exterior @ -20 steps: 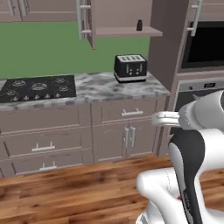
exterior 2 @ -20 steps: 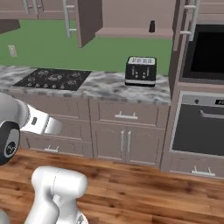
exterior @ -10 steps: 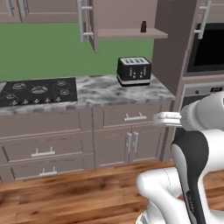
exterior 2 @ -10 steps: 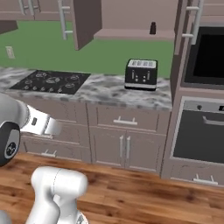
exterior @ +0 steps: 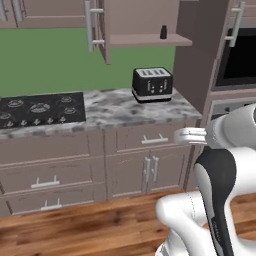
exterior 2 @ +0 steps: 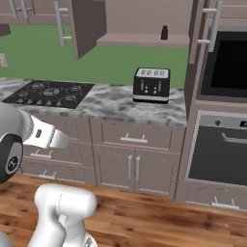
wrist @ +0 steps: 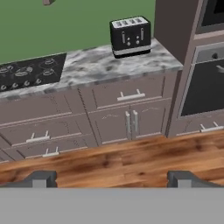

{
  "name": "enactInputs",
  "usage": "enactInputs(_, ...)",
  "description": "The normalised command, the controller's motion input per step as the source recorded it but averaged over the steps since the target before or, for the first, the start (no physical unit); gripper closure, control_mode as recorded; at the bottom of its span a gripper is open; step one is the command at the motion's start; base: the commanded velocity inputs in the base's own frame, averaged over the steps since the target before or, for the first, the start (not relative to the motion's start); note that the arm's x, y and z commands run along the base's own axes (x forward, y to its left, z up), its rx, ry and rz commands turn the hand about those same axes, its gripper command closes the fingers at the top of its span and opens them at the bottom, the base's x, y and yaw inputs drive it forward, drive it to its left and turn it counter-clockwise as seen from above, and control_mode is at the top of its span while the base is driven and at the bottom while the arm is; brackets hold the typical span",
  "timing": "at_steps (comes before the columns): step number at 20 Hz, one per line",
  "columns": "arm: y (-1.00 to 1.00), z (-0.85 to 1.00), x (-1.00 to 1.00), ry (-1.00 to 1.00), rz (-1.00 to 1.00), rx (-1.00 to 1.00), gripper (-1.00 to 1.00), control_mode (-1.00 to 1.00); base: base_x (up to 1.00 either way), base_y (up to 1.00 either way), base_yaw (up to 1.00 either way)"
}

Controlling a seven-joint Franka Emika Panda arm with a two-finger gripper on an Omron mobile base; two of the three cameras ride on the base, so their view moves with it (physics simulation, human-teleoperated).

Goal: Move the syrup bottle and shaker from the cabinet to the dining counter.

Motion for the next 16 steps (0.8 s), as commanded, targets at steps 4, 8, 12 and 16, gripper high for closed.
enactInputs(4, 0.0, 0.0, 0.0, 0.0, 0.0, 0.0, -1.0, 1.0, 0.87, -0.3, 0.06)
enactInputs(8, 0.0, 0.0, 0.0, 0.0, 0.0, 0.0, -1.0, 1.0, 1.0, -0.21, 0.08)
enactInputs(12, 0.0, 0.0, 0.0, 0.0, 0.0, 0.0, -1.0, 1.0, 1.0, -0.22, 0.06)
enactInputs(16, 0.0, 0.0, 0.0, 0.0, 0.0, 0.0, -1.0, 1.0, 0.89, -0.33, 0.04)
